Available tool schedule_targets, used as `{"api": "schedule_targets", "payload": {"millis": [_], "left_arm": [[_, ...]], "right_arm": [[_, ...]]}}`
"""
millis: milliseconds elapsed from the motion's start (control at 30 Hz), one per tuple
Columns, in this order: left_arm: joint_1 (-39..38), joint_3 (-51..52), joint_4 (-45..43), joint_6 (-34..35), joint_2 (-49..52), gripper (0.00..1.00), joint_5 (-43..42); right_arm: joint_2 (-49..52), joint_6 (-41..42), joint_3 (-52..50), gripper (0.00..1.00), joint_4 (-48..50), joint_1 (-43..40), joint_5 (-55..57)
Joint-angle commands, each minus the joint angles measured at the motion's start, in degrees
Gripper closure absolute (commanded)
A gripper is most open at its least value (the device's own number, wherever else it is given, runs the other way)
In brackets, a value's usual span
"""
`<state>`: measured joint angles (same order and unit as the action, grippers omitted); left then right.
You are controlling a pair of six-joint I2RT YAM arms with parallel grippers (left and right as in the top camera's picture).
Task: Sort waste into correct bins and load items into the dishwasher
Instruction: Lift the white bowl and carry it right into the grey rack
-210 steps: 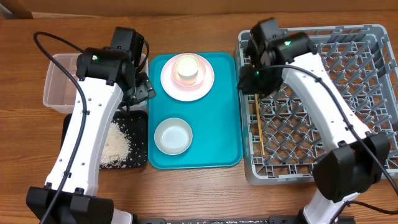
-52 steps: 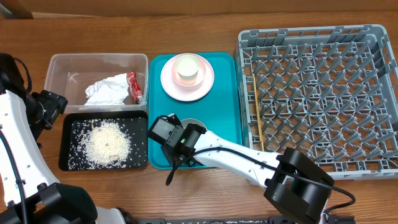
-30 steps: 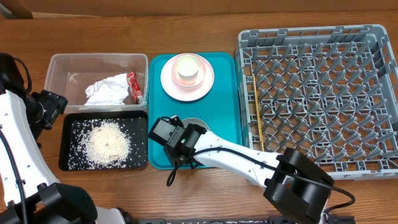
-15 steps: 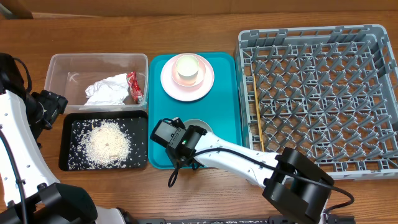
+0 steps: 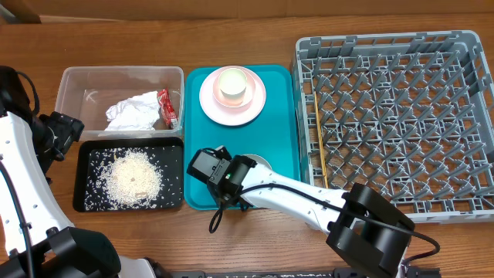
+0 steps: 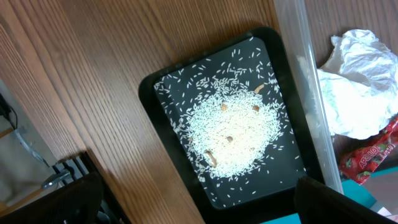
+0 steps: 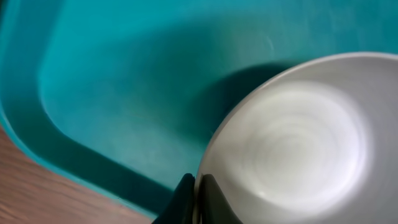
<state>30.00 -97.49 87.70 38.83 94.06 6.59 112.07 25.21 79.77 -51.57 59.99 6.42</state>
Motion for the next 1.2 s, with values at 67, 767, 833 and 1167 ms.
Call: {"api": "schedule_targets", "payload": {"millis": [67, 767, 833, 1167], "left_arm": [[-0.3, -1.4, 0.1, 0.6, -0.7, 0.0, -0.2], [-1.2, -1.4, 0.0, 0.6, -0.7, 0.0, -0.2], [-1.2, -1.4, 0.0, 0.6, -0.7, 0.0, -0.2], [-1.2, -1.4, 0.0, 0.6, -0.7, 0.0, -0.2]], "right_arm": [[-1.9, 0.7, 6.1, 0.96, -6.9, -0.4, -4.0], [-34.7, -10.9, 11.3, 0.96, -11.9, -28.6, -50.2], [-36.5, -13.0, 11.3, 0.96, -13.0, -33.8, -55.3], [-37.4, -26.3, 4.3, 0.96, -19.3, -55.3, -76.5]]}}
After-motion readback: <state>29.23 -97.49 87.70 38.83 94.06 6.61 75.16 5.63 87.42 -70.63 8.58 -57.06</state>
